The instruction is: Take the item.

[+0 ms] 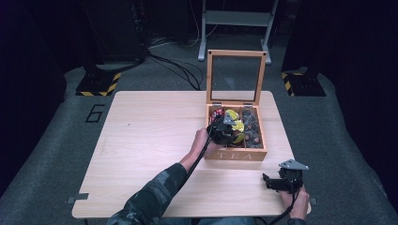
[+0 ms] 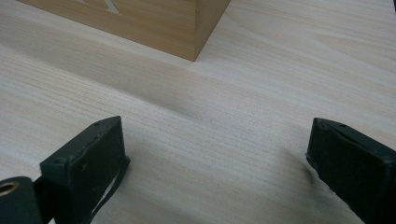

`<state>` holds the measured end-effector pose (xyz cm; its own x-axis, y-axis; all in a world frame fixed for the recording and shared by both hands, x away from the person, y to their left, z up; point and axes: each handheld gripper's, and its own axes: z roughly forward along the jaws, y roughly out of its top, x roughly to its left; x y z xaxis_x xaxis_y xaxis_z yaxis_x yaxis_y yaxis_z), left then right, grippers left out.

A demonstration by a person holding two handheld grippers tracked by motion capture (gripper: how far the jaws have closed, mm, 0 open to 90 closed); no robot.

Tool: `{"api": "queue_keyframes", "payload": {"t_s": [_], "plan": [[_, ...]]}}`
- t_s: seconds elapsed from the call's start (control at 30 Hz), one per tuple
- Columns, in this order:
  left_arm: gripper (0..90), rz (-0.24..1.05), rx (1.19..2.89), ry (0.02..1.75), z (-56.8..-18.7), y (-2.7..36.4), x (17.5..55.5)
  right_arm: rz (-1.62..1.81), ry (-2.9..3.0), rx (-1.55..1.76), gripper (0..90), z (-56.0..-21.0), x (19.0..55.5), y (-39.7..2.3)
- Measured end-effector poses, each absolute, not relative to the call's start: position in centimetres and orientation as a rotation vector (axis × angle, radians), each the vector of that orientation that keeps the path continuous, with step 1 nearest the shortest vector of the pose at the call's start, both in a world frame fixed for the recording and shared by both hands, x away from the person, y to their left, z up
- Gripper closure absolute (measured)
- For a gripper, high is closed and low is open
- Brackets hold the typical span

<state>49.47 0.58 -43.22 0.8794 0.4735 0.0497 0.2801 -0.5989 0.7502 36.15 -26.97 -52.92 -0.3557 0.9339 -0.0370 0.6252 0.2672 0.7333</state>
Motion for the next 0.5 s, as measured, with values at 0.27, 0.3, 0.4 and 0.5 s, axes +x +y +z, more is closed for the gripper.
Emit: {"api": "queue_keyframes", "payload": {"t_s": [0.27, 0.3, 0.4, 0.5], "plan": [[63.8, 0.324, 2.212, 0.539, -42.3, 1.6, 49.1, 0.876, 2.075, 1.404, 3.6, -52.9, 36.2, -27.0], [63.8, 0.323, 2.206, 0.541, -42.2, 1.8, 49.0, 0.875, 2.075, 1.405, 3.6, -52.9, 36.2, -27.0], [63.8, 0.331, 2.19, 0.54, -41.6, 2.3, 48.8, 0.875, 2.074, 1.404, 3.6, -52.9, 36.2, -27.0], [63.9, 0.337, 2.176, 0.538, -41.2, 3.0, 48.7, 0.875, 2.074, 1.405, 3.6, -52.9, 36.2, -27.0]]}}
